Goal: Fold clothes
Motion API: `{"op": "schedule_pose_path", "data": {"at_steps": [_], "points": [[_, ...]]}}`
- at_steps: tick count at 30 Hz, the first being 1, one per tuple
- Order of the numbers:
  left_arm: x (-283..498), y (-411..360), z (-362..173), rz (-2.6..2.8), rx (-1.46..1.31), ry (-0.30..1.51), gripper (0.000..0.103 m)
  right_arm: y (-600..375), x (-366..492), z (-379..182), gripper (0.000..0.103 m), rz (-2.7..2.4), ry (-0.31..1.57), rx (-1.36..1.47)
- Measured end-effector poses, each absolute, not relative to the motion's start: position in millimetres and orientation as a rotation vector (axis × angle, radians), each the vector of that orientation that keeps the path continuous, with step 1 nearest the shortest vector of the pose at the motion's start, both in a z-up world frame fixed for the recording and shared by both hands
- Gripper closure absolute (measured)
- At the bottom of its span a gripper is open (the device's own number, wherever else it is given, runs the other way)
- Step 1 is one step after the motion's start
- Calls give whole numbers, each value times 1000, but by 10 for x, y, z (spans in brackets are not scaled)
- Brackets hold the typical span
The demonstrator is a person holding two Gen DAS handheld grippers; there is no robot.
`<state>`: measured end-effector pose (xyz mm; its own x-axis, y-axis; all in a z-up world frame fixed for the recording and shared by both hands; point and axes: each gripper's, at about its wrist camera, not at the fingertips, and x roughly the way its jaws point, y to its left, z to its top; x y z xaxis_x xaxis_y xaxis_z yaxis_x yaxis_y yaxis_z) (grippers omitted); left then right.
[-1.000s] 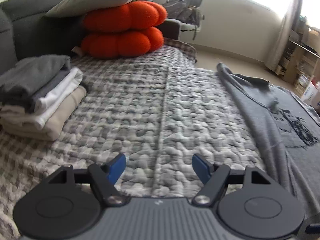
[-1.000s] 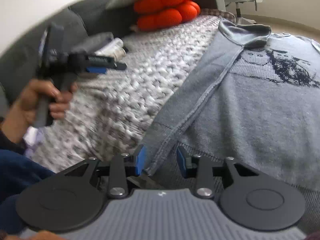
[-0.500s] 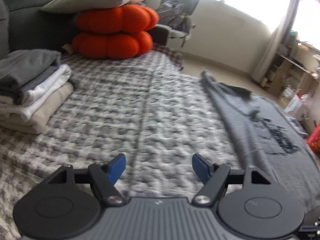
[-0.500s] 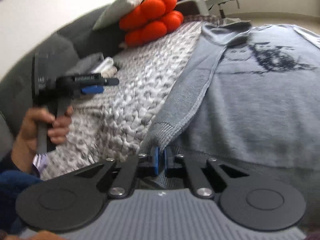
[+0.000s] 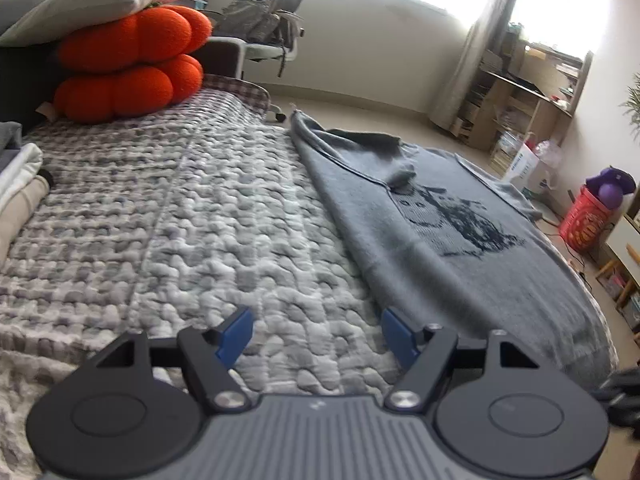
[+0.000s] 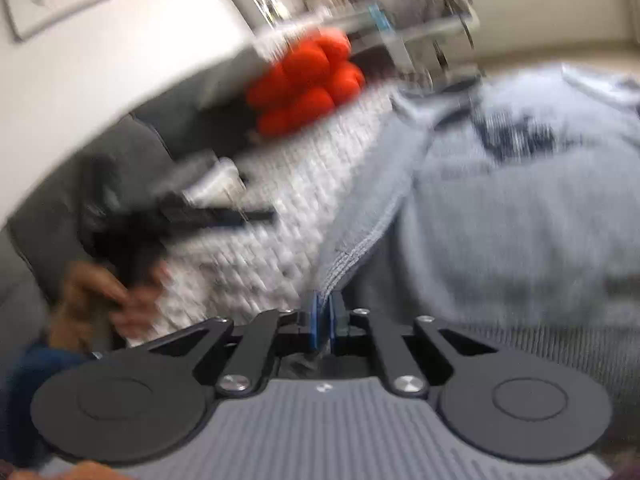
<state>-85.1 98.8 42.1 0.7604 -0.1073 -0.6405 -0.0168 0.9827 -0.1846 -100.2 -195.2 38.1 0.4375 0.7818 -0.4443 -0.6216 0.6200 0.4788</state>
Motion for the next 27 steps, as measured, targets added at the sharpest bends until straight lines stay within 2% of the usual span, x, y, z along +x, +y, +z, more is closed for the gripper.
{"op": "schedule_pose_path", "data": {"at_steps": [6, 11, 15, 19, 22, 24, 26, 27], "points": [[-794, 916, 334, -49, -169, 732, 32, -1851, -897, 59, 96, 774, 825, 132], [-787, 887, 307, -46, -138, 746, 32, -1914, -930, 82, 94, 820, 796, 166], [-768, 889, 355, -66, -152, 737, 32, -1907, -860, 4, 93, 912, 865, 201], [-719, 862, 347, -70, -134, 747, 32, -1914, -836, 107, 87, 814, 829, 71], [-683, 885, 361, -76, -134, 743, 32, -2064, -725, 280, 87, 853, 799, 116], [-654, 902, 376, -80, -137, 739, 32, -2145, -583, 403, 83, 867, 780, 151], [-595, 912, 393, -85, -145, 731, 32, -2132, -356, 487, 70, 844, 763, 152], [-564, 916, 400, -87, -149, 727, 32, -2104, -226, 518, 70, 828, 755, 147]]}}
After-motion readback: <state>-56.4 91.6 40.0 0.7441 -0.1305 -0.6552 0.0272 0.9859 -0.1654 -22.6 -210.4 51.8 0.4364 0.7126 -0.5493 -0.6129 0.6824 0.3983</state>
